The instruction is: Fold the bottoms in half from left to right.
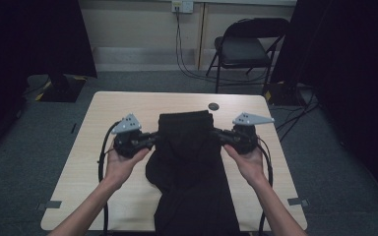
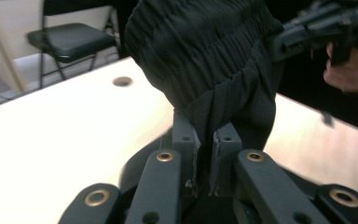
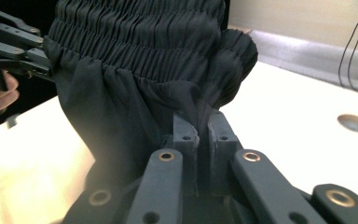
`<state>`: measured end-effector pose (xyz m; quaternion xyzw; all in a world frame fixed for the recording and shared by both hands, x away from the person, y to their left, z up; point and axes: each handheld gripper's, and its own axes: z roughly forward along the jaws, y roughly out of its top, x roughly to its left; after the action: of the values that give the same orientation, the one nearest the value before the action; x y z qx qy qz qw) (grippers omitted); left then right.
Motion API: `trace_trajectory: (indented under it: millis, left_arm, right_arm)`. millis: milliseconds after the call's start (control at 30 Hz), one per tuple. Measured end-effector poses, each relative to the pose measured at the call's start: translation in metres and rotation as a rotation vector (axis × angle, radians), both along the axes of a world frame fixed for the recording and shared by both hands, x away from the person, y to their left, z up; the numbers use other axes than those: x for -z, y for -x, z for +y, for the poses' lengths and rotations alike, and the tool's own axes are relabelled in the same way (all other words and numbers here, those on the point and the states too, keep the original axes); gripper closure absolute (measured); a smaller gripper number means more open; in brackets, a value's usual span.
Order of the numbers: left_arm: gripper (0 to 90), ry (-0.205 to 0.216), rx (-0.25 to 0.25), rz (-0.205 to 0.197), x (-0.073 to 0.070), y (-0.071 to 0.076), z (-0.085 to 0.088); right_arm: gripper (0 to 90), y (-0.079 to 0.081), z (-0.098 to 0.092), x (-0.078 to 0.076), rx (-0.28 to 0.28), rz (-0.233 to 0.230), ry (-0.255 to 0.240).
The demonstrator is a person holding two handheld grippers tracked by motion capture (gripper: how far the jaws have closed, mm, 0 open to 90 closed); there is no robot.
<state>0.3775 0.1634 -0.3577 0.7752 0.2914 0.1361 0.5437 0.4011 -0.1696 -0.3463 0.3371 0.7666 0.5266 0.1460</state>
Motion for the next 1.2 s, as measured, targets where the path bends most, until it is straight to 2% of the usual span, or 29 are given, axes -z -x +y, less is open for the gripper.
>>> trace_trajectory:
  millis: [67, 133, 200, 300, 333, 400, 467, 533, 600, 667, 700, 767, 800, 833, 933, 1000, 1200]
  left_arm:
    - [83.4, 0.001, 0.035, 0.016, 0.009, 0.017, -0.001]
    - [83.4, -0.001, 0.044, 0.048, 0.018, 0.028, -0.002]
    - [83.2, -0.030, 0.069, 0.078, 0.036, 0.038, -0.006]
    - [83.1, -0.056, 0.079, 0.166, 0.067, 0.044, -0.010]
    - [83.2, -0.067, 0.085, 0.205, 0.076, 0.044, -0.012]
    - [82.9, -0.134, 0.117, 0.233, 0.089, 0.048, -0.020]
    - [82.8, -0.157, 0.125, 0.266, 0.099, 0.048, -0.023]
    - [82.8, -0.191, 0.124, 0.289, 0.109, 0.045, -0.026]
    - [82.8, -0.220, 0.109, 0.299, 0.115, 0.042, -0.028]
    - [82.8, -0.276, 0.092, 0.301, 0.122, 0.037, -0.030]
    - [82.8, -0.294, 0.076, 0.312, 0.126, 0.033, -0.031]
    - [82.9, -0.280, 0.060, 0.321, 0.130, 0.025, -0.030]
    - [82.9, -0.295, 0.042, 0.305, 0.129, 0.022, -0.030]
    - [82.9, -0.303, 0.035, 0.289, 0.130, 0.019, -0.029]
    - [83.1, -0.304, -0.004, 0.278, 0.131, 0.007, -0.024]
    - [83.1, -0.326, -0.039, 0.254, 0.130, -0.006, -0.021]
    - [83.6, -0.317, -0.141, 0.237, 0.133, -0.050, -0.009]
  right_arm:
    - [84.5, 0.017, -0.006, 0.004, -0.021, 0.021, -0.009]
    - [84.5, 0.034, -0.011, 0.009, -0.037, 0.030, -0.003]
    - [84.5, 0.048, -0.014, 0.021, -0.040, 0.062, -0.015]
    - [84.4, 0.063, -0.014, 0.051, -0.033, 0.109, 0.046]
    - [84.4, 0.066, -0.015, 0.062, -0.029, 0.135, 0.050]
    - [84.4, 0.071, -0.018, 0.081, -0.024, 0.177, 0.075]
    - [84.4, 0.073, -0.019, 0.095, -0.025, 0.214, 0.081]
    - [84.3, 0.074, -0.019, 0.112, -0.028, 0.250, 0.111]
    - [84.2, 0.072, -0.016, 0.123, -0.030, 0.272, 0.151]
    - [84.2, 0.068, -0.013, 0.129, -0.033, 0.272, 0.197]
    - [84.2, 0.065, -0.011, 0.132, -0.033, 0.280, 0.204]
    - [84.3, 0.060, -0.008, 0.138, -0.036, 0.286, 0.234]
    - [84.4, 0.057, -0.006, 0.141, -0.036, 0.277, 0.245]
    - [84.4, 0.053, -0.005, 0.142, -0.035, 0.274, 0.241]
    - [84.6, 0.042, 0.003, 0.144, -0.031, 0.251, 0.255]
    - [84.7, 0.031, 0.008, 0.145, -0.023, 0.247, 0.244]
    - [84.8, -0.005, 0.028, 0.148, 0.014, 0.219, 0.236]
